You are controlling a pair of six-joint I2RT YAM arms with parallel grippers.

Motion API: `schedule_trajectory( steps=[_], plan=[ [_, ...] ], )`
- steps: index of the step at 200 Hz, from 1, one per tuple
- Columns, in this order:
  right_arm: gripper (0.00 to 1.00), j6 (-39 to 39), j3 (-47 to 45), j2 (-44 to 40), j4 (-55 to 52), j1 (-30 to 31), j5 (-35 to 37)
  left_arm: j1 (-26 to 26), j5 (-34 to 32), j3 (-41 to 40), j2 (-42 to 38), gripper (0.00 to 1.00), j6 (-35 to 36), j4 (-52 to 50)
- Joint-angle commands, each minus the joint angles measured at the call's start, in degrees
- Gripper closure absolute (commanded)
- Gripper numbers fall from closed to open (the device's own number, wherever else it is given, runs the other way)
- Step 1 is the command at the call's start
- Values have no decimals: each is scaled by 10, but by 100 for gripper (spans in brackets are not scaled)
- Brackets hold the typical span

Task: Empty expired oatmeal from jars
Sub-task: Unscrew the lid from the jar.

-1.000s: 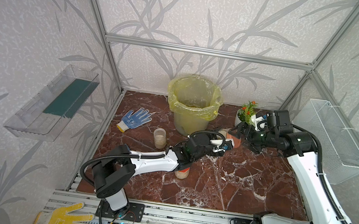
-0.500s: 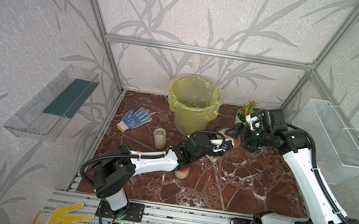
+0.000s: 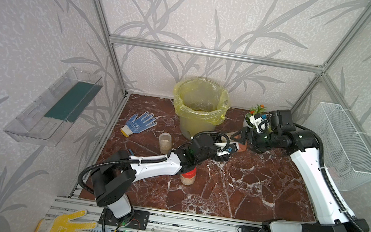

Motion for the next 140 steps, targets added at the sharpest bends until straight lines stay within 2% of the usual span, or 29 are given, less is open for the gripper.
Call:
schedule_trajectory(
  steps=[1, 35, 67, 98, 140],
  plan=[
    [65, -152, 29, -12, 26, 19, -118, 6, 152, 22, -41, 100, -94, 27],
    [69, -325, 76, -2, -44, 21, -203, 38, 248, 24, -50, 100, -147, 18],
    [71, -358, 76, -7, -34, 23, -220, 46, 266, 33, -50, 100, -153, 1],
    [73, -423, 109, 4, -94, 24, -178, 51, 299, 42, -47, 100, -155, -16],
    [75, -516, 124, 11, -106, 24, -143, 53, 346, 69, -36, 100, -149, -68]
  ],
)
